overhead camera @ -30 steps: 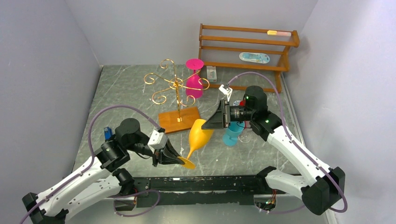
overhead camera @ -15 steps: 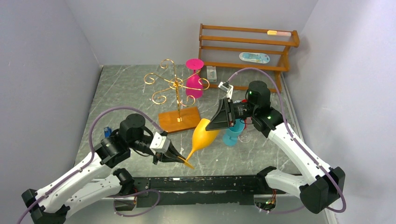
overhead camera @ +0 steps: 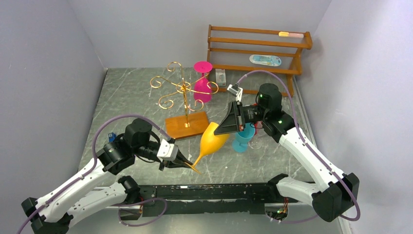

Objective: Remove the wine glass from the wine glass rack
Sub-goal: Place the wine glass at the center of the board.

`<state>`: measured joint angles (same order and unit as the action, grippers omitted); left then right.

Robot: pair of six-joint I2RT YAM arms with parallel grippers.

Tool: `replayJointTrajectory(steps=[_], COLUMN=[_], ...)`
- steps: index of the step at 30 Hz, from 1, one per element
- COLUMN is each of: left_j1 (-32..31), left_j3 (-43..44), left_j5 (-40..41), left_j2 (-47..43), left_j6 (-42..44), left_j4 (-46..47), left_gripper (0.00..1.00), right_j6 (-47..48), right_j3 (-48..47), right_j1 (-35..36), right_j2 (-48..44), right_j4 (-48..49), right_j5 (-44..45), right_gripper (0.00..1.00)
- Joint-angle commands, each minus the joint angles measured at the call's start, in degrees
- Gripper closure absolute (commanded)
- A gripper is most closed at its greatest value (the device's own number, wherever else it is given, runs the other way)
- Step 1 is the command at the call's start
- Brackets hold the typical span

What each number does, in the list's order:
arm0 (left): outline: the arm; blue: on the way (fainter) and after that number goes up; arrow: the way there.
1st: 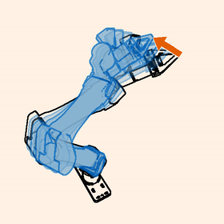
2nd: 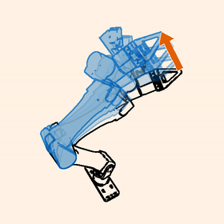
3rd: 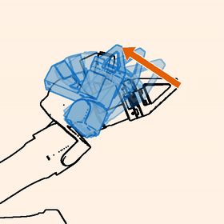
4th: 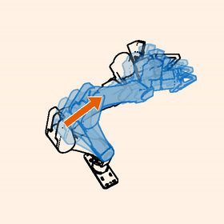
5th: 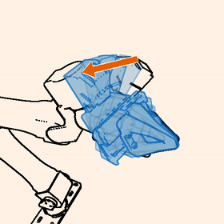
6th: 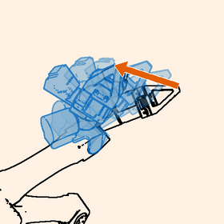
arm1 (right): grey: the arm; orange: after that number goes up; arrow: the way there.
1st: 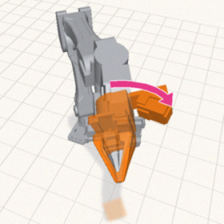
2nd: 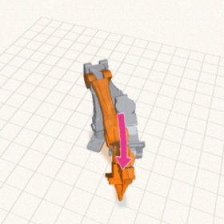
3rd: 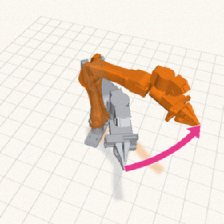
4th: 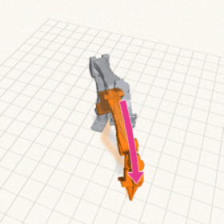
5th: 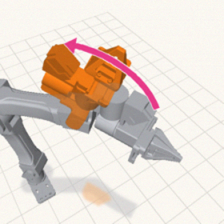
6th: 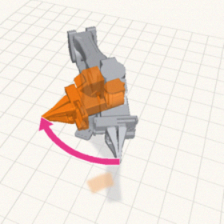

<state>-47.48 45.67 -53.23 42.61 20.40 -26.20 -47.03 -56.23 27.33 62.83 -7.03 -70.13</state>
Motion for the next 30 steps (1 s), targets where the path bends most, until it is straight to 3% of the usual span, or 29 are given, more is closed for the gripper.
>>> replayJointTrajectory(steps=[1,3,7,11,19,25,30], left_j1=[0.4,0.4,0.4,0.4,0.4,0.4,0.4], left_j3=[1.2,1.3,1.3,1.4,0.2,0.1,-0.1], left_j5=[7.8,8.0,8.1,8.2,8.6,9.2,9.9], left_j2=[0.6,0.2,-0.1,0.4,-0.5,-1.2,-1.5], left_j6=[0.2,0.1,0.3,0.9,0.7,-0.3,-2.1], left_j4=[-3.4,-3.3,-3.7,-4.7,-4.4,-3.5,-1.1], left_gripper=[0.95,0.95,0.95,0.95,0.95,0.95,0.85], right_j6=[-5.5,-6.2,-5.0,-4.3,-7.9,-3.7,-3.4], right_j3=[-0.3,-0.3,-1.1,-1.1,-0.3,-1.2,-0.2], right_j1=[0.3,0.3,0.3,0.3,0.3,0.3,0.3], right_j2=[-1.2,-1.3,-1.5,-1.2,-0.8,-0.5,-1.6], right_j4=[4.3,5.0,3.1,2.0,6.7,1.2,1.2], right_j5=[-4.3,-4.5,-4.2,-4.6,-4.2,-2.7,-2.0], right_gripper=[0.79,0.79,0.64,0.65,0.79,0.99,1.0])
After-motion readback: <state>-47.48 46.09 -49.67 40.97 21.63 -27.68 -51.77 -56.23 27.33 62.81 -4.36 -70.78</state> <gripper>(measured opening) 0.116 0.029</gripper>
